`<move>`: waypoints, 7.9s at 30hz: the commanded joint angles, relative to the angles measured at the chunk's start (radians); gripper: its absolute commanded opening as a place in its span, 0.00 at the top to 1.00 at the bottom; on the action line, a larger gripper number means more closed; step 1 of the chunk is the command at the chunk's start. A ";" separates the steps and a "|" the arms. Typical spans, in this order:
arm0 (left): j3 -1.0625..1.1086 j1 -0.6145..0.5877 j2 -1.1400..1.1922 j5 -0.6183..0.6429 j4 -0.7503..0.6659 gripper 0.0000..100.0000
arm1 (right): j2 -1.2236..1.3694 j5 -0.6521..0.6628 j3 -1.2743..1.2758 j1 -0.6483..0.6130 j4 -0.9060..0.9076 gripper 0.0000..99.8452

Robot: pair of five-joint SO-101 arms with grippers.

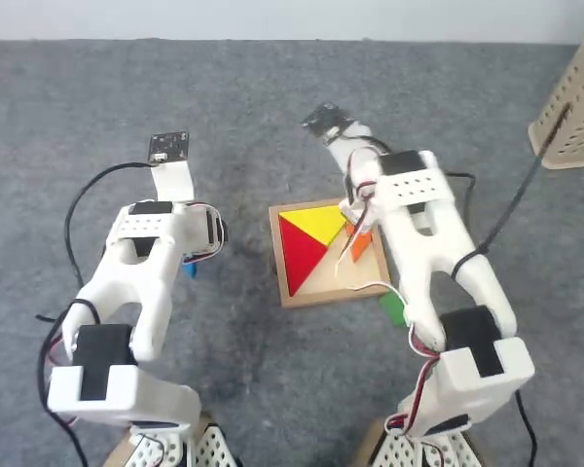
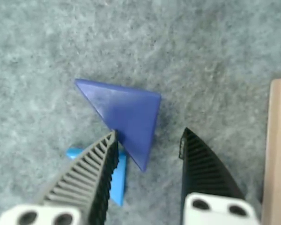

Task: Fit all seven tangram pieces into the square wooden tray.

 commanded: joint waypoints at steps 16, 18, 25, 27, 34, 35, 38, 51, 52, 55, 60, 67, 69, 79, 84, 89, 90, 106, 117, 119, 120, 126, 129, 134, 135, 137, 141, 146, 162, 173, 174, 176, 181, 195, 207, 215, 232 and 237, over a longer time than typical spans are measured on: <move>-0.004 0.002 -0.052 -0.017 -0.015 0.79 | 0.139 -0.117 -0.015 0.311 -0.004 0.83; -0.004 0.002 -0.052 -0.017 -0.015 0.79 | 0.131 -0.129 -0.015 0.312 -0.004 0.83; -0.004 0.003 -0.052 -0.017 -0.015 0.79 | 0.041 -0.135 -0.008 0.357 -0.005 0.83; -0.004 0.005 -0.052 -0.017 -0.015 0.79 | 0.064 -0.135 -0.009 0.364 -0.012 0.83; -0.004 0.002 -0.052 -0.017 -0.015 0.79 | 0.226 -0.132 -0.080 0.364 -0.013 0.83; -0.004 0.002 -0.052 -0.017 -0.015 0.79 | 0.240 -0.132 -0.083 0.363 -0.013 0.83; -0.005 0.003 -0.052 -0.017 -0.015 0.79 | 0.251 -0.127 -0.077 0.341 -0.012 0.83; -0.008 0.003 -0.052 -0.017 -0.015 0.79 | 0.162 -0.124 0.038 0.259 0.008 0.83; -0.008 0.003 -0.052 -0.017 -0.015 0.79 | 0.145 -0.124 0.060 0.251 -0.001 0.83; -0.008 0.002 -0.052 -0.017 -0.015 0.79 | 0.110 -0.124 0.126 0.214 -0.038 0.83; -0.005 0.002 -0.052 -0.017 -0.015 0.79 | 0.097 -0.123 0.163 0.191 -0.044 0.83; -0.005 0.003 -0.052 -0.017 -0.017 0.79 | 0.002 -0.132 0.164 0.197 -0.042 0.83; -0.005 0.005 -0.052 -0.017 -0.017 0.79 | -0.042 -0.132 0.183 0.196 -0.044 0.83; -0.004 0.006 -0.052 -0.017 -0.017 0.79 | -0.002 -0.123 0.273 0.174 -0.143 0.83; -0.004 0.006 -0.052 -0.017 -0.017 0.79 | 0.061 -0.121 0.239 0.173 -0.124 0.83; -0.004 0.006 -0.052 -0.017 -0.017 0.79 | 0.061 -0.110 0.238 0.160 -0.113 0.83; -0.004 0.006 -0.052 -0.017 -0.017 0.79 | 0.061 -0.110 0.238 0.159 -0.113 0.84; -0.004 0.003 -0.052 -0.017 -0.017 0.79 | -0.131 -0.112 0.264 0.254 -0.122 0.96; -0.004 0.002 -0.052 -0.017 -0.017 0.79 | -0.136 0.196 0.058 -0.056 -0.073 0.96; -0.004 0.002 -0.052 -0.017 -0.017 0.79 | -0.088 0.295 -0.002 -0.093 -0.071 0.96; -0.004 0.002 -0.052 -0.017 -0.017 0.79 | -0.064 0.356 -0.029 -0.107 -0.071 0.96; -0.004 0.003 -0.052 -0.017 -0.017 0.79 | 0.038 0.617 -0.101 -0.194 -0.068 0.95; -0.004 0.005 -0.052 -0.017 -0.017 0.79 | 0.065 0.717 -0.101 -0.211 -0.068 0.95; -0.007 0.008 -0.052 -0.017 -0.017 0.79 | 0.082 0.844 -0.101 -0.252 -0.070 0.95; -0.007 0.008 -0.052 -0.017 -0.017 0.79 | 0.082 0.858 -0.101 -0.263 -0.070 0.95; -0.005 0.006 -0.052 -0.017 -0.017 0.79 | 0.082 0.855 -0.101 -0.277 -0.070 0.93; -0.005 0.005 -0.052 -0.017 -0.017 0.79 | 0.081 0.827 -0.110 -0.282 -0.019 0.81; -0.005 0.005 -0.052 -0.017 -0.017 0.79 | 0.079 0.821 -0.146 -0.265 0.021 0.78; -0.004 0.005 -0.052 -0.017 -0.017 0.79 | -0.064 -0.054 -0.272 -0.101 0.232 1.00; -0.004 0.003 -0.052 -0.017 -0.017 0.79 | -0.311 -0.094 0.417 -0.185 -0.332 0.99; -0.004 0.003 -0.052 -0.017 -0.017 0.79 | -0.306 -0.089 0.427 -0.186 -0.334 0.99; -0.004 0.005 -0.052 -0.017 -0.017 0.79 | -0.292 -0.089 0.430 -0.186 -0.334 0.99; -0.005 0.008 -0.052 -0.017 -0.017 0.79 | -0.242 -0.089 0.422 -0.206 -0.360 0.99; -0.007 0.008 -0.052 -0.017 -0.017 0.79 | -0.154 -0.087 0.373 -0.245 -0.369 0.99; -0.007 0.008 -0.052 -0.017 -0.017 0.79 | -0.015 -0.089 0.169 -0.107 -0.292 0.99; -0.008 0.008 -0.052 -0.017 -0.017 0.79 | -0.019 -0.097 0.069 -0.104 -0.229 0.99; -0.007 0.008 -0.052 -0.017 -0.017 0.79 | 0.150 -0.091 -0.058 -0.179 -0.231 0.99; -0.005 0.008 -0.052 -0.017 -0.017 0.79 | 0.162 -0.089 -0.052 -0.151 -0.183 0.99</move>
